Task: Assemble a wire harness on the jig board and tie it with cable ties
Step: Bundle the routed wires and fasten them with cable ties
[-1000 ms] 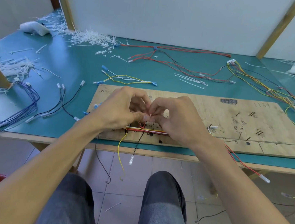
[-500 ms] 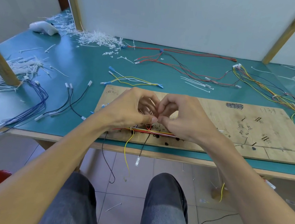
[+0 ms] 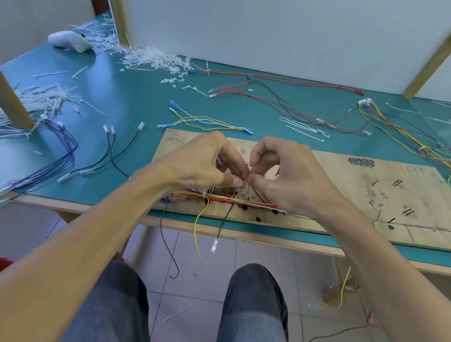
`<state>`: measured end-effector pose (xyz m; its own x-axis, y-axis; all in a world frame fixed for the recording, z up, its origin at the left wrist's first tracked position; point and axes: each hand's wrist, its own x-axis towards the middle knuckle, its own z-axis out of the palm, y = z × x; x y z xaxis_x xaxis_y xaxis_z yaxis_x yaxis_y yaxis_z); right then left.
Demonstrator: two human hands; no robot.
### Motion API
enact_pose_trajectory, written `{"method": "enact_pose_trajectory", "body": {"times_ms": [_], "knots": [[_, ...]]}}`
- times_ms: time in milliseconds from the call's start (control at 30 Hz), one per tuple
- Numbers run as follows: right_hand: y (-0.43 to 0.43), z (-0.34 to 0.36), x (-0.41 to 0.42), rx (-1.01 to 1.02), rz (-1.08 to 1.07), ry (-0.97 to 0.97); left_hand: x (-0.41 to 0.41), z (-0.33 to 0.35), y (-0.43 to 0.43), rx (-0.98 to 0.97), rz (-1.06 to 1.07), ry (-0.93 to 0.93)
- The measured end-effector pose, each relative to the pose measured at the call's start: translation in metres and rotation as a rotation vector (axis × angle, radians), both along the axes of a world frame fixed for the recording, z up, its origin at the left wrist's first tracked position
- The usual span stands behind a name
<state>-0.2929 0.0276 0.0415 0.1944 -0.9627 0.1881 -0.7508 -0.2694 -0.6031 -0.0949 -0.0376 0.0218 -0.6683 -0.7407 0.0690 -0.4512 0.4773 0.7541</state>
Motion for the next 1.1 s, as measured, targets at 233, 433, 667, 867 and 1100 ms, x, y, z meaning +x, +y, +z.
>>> {"method": "enact_pose_trajectory", "body": {"times_ms": [233,433,667,867,1100], "knots": [[0.000,0.002,0.005,-0.023,0.036,0.020,0.006,0.001,-0.004,-0.055,-0.048,-0.003],[0.001,0.004,0.006,-0.016,0.034,0.020,0.008,0.000,-0.005,-0.082,-0.077,0.004],[0.001,0.005,0.005,-0.002,0.044,0.015,0.007,0.002,-0.006,-0.099,-0.032,-0.067],[0.000,0.011,0.004,-0.014,0.062,-0.004,0.009,0.003,-0.007,-0.171,-0.006,-0.134],[-0.003,0.022,0.005,-0.009,0.126,-0.012,0.005,0.002,0.000,-0.292,-0.071,-0.147]]}}
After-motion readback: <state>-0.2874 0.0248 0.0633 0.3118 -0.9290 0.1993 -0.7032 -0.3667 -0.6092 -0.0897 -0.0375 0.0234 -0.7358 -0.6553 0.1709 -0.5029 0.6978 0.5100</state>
